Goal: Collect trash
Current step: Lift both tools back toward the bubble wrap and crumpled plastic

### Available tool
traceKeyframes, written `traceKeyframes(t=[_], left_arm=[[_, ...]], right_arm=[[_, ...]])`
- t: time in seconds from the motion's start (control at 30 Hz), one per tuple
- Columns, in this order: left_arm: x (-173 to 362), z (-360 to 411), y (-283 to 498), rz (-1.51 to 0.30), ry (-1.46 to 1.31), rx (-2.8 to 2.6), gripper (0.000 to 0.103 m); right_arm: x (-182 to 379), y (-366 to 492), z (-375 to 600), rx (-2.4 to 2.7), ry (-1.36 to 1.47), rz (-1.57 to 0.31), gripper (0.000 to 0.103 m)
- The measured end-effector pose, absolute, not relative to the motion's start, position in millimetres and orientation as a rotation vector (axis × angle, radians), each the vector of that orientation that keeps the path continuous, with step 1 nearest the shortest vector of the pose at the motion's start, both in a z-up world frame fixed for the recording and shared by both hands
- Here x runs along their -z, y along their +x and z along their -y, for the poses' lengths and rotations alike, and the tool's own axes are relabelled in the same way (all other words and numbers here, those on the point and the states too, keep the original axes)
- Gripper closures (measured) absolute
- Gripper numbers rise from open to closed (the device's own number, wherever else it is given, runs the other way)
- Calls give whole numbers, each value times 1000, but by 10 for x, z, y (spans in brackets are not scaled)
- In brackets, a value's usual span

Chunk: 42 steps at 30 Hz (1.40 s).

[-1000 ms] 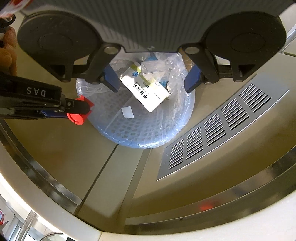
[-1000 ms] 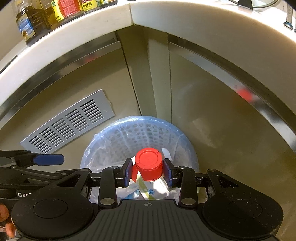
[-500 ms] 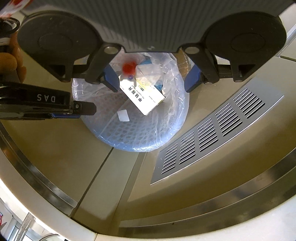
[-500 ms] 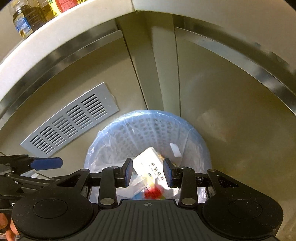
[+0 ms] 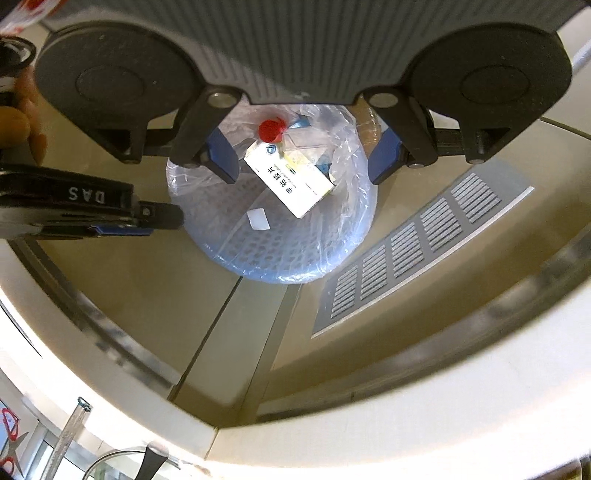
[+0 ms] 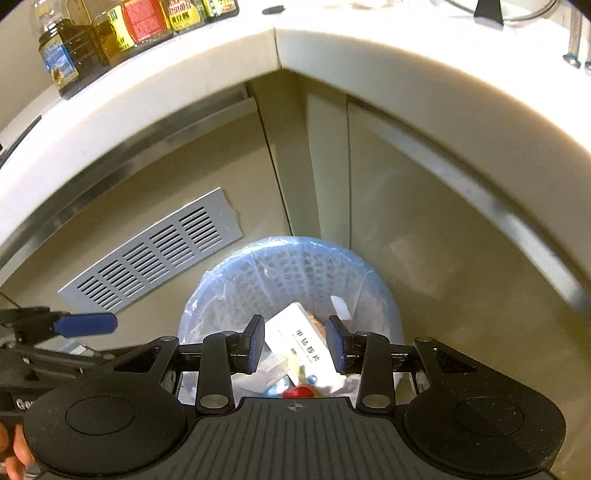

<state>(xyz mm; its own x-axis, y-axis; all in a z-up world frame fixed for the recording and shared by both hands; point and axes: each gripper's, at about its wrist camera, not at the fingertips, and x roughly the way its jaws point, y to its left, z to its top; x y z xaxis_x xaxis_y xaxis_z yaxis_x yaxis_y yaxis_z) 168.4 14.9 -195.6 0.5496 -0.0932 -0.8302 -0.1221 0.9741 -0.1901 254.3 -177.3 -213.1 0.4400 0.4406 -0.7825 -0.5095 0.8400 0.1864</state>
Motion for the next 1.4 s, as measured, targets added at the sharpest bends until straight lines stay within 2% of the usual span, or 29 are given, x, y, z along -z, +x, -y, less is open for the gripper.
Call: traceKeyframes(t=[0.27,0.63,0.67,0.77,0.8,1.07,1.4], left_arm=[[1493,-81,1608,-928,-248,6,29],[729,-24,1717,-777,-221,74,29],[679,-33,1732,-766,-218,76,29],[538,-64,1781,-735,-203,74,29],[499,-81,1797,-726,-200,71,29],[176,-274,1909,-668,-176,60,29],[27,-386,2175,-656,-186,76,29]], right_arm=[[1678,2280,1965,-558,-7,-918,66],[920,2097,2091,-533,76,-771,65],[871,2090,2106,-528,85,-762,63],[729,2103,2143,-508,110,-728,47],[684,2111,2147,-502,115,-715,45],[422,2146,2147,-468,124,-644,40],[162,2384,2118,-435,102,-562,31]])
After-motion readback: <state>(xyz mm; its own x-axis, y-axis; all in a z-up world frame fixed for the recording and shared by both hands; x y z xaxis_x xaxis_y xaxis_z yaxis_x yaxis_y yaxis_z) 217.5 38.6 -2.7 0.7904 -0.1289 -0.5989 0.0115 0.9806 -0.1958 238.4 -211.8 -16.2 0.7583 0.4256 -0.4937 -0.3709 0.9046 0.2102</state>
